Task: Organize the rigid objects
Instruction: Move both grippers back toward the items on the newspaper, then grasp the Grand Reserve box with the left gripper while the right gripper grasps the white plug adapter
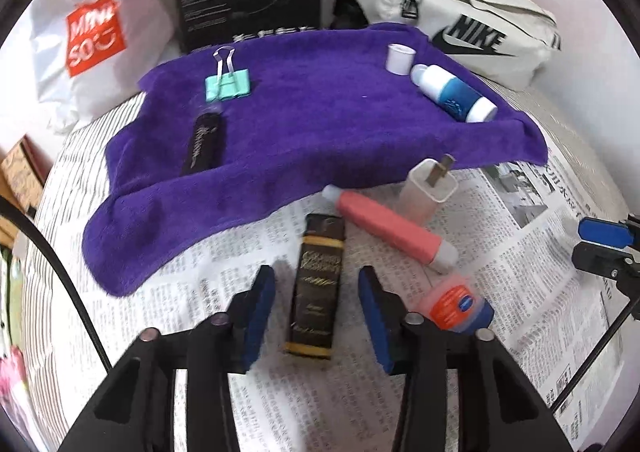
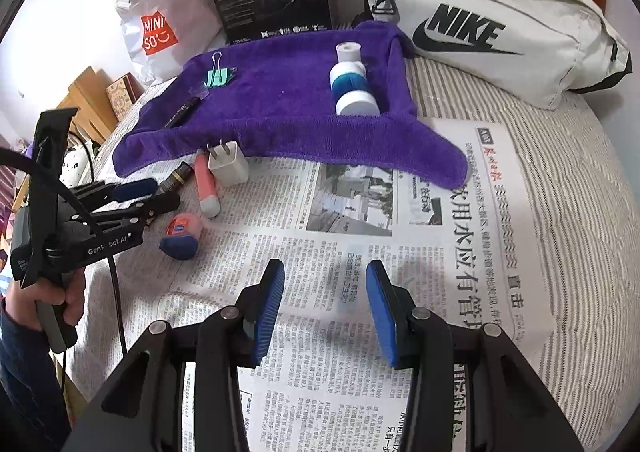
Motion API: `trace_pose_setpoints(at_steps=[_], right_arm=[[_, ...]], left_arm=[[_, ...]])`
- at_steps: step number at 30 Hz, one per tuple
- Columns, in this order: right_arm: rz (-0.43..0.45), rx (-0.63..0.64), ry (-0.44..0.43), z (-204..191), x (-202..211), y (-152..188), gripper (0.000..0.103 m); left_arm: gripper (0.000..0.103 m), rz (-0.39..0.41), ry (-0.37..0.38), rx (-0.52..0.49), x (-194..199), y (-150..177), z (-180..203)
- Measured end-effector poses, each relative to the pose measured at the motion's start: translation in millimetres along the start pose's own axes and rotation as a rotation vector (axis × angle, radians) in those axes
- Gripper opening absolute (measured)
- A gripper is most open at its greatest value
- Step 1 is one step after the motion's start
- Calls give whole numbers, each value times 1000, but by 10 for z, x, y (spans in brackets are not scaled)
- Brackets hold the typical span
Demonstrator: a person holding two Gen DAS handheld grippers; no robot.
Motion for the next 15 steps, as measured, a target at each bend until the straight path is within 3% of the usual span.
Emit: trace_pose_setpoints(at_steps=[1, 15], right_arm=[[-2, 1, 2, 2, -12, 11, 43], [-23, 1, 1, -21, -116, 48, 43]], left_arm=[[23, 1, 5, -9, 4, -10, 17], [24, 29, 2, -92, 2, -15, 92]])
Point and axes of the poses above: each gripper's, at about its wrist camera, not at the fingertips, and x roughly against the way its jaws point, z to its right, y to its underside, the point moved 10 cm from there along -x, roughly the way its jaws point, and after that the axes turned 6 degrees about -x, right-handed, at the moved point
